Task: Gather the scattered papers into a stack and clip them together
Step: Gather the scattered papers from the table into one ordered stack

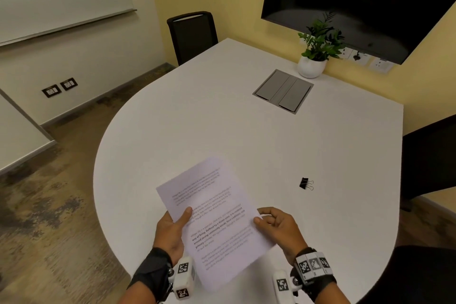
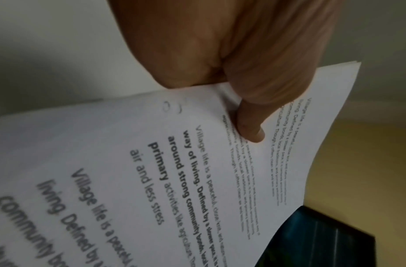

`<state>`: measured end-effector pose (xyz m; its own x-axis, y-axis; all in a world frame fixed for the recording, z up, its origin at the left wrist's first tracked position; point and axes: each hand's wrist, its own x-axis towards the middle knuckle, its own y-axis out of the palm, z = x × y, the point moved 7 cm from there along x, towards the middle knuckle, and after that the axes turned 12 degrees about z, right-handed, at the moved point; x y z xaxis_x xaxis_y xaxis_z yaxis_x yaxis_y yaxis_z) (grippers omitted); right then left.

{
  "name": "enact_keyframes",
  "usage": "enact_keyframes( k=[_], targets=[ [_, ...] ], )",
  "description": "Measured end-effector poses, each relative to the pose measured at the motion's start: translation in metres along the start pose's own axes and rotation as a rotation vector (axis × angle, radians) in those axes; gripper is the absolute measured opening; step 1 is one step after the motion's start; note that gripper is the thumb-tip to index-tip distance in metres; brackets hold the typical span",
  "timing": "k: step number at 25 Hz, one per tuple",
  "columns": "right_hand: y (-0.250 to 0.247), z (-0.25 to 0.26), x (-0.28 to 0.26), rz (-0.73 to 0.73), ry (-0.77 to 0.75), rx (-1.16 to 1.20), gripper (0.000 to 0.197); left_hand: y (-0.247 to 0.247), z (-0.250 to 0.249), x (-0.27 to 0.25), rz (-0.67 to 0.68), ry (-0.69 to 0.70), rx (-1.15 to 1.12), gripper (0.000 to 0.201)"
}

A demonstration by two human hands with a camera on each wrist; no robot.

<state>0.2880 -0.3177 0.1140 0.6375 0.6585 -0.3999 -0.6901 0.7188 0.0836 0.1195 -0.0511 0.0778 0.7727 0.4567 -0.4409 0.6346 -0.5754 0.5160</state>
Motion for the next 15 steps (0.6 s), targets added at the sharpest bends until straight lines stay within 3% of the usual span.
enact_keyframes(
  k=[5, 9, 12, 15],
  targets=[
    [0.025, 0.004, -0.022, 0.042, -0.051, 0.326, 0.039, 0.011, -0.005, 0.001, 0.002, 0.023, -0.208, 0.047],
    [0.039, 0.002, -0.013, -0.028, -0.058, 0.364, 0.040, 0.046, 0.007, -0.005, 0.095, 0.018, -0.276, 0.048],
    [0.013, 0.005, -0.007, -0.123, -0.044, 0.251, 0.037, 0.039, 0.000, -0.003, 0.132, 0.013, -0.174, 0.044],
    [-0.016, 0.006, -0.005, -0.145, -0.012, 0.133, 0.031, 0.004, -0.019, 0.001, 0.045, 0.036, 0.064, 0.040]
  ],
)
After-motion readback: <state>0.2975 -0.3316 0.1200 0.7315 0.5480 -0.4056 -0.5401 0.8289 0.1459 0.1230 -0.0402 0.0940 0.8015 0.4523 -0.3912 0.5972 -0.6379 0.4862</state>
